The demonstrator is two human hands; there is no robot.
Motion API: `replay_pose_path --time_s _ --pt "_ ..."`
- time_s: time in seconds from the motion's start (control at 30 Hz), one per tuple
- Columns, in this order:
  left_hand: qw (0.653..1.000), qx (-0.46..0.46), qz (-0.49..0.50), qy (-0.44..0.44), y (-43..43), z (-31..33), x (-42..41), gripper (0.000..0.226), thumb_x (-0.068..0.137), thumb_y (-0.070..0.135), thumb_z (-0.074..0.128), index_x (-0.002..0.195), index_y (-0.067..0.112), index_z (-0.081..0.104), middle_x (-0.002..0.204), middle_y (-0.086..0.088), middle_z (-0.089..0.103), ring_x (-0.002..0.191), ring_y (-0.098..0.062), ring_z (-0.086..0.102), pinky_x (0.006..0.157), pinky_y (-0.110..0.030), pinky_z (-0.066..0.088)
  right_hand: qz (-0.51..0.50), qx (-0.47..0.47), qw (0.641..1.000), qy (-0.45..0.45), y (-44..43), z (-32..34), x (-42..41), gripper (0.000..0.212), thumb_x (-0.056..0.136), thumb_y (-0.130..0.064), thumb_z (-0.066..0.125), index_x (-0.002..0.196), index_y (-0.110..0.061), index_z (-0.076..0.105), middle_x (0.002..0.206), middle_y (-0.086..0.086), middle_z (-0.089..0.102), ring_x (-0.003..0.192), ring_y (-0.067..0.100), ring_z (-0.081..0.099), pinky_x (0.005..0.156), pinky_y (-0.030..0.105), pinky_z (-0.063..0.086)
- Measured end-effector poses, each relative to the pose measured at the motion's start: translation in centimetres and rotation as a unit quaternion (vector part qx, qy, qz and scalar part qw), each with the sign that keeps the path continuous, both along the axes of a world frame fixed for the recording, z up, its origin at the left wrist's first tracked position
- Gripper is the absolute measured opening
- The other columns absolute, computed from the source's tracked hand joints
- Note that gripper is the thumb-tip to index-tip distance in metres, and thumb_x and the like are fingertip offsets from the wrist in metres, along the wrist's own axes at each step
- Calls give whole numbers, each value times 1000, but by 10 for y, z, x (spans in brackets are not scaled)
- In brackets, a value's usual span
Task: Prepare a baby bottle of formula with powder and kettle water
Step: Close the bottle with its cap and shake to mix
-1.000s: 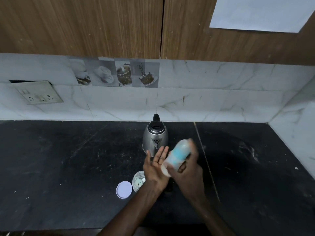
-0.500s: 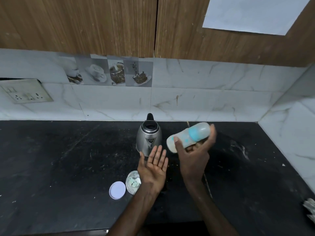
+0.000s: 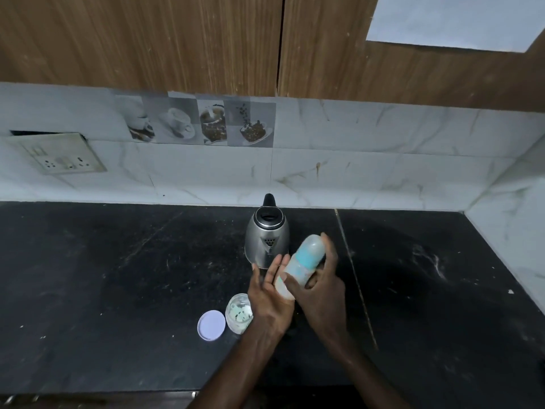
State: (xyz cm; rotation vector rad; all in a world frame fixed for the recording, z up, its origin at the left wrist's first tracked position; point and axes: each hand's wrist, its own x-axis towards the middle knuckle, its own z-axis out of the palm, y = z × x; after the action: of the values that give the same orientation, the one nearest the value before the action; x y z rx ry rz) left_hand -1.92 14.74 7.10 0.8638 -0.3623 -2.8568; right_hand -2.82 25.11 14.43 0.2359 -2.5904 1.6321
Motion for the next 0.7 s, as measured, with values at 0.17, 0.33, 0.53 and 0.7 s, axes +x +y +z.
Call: replay_pose_path --time_s 0.17,0.33,0.53,0.7 --pt "999 -42 1 -30 0 1 0 69 103 62 45 142 9 64 140 -10 69 136 -26 61 121 -41 39 -168 -202 963 55 13 24 -23 107 82 -23 88 158 -46 17 131 -11 65 102 2 72 87 30 64" --pt "1000 8 6 1 4 3 -6 71 95 58 58 139 2 63 143 -21 65 139 -39 56 125 -57 33 17 4 999 -27 3 -7 -5 111 76 -31 92 154 -56 18 130 -1 71 97 5 75 87 33 63" --pt "998 -53 -14 -34 9 6 -9 68 100 60 50 140 7 64 138 -11 71 135 -27 63 125 -45 36 -116 -156 979 -68 19 0 -21 104 82 -33 89 155 -53 17 129 12 72 91 12 78 70 43 67" --pt "997 -64 -33 -22 17 -5 -10 69 101 63 47 140 9 65 140 -14 68 131 -32 63 123 -55 36 87 -58 986 -133 27 -22 -5 108 80 -35 90 156 -54 16 115 -19 75 99 4 76 84 43 65"
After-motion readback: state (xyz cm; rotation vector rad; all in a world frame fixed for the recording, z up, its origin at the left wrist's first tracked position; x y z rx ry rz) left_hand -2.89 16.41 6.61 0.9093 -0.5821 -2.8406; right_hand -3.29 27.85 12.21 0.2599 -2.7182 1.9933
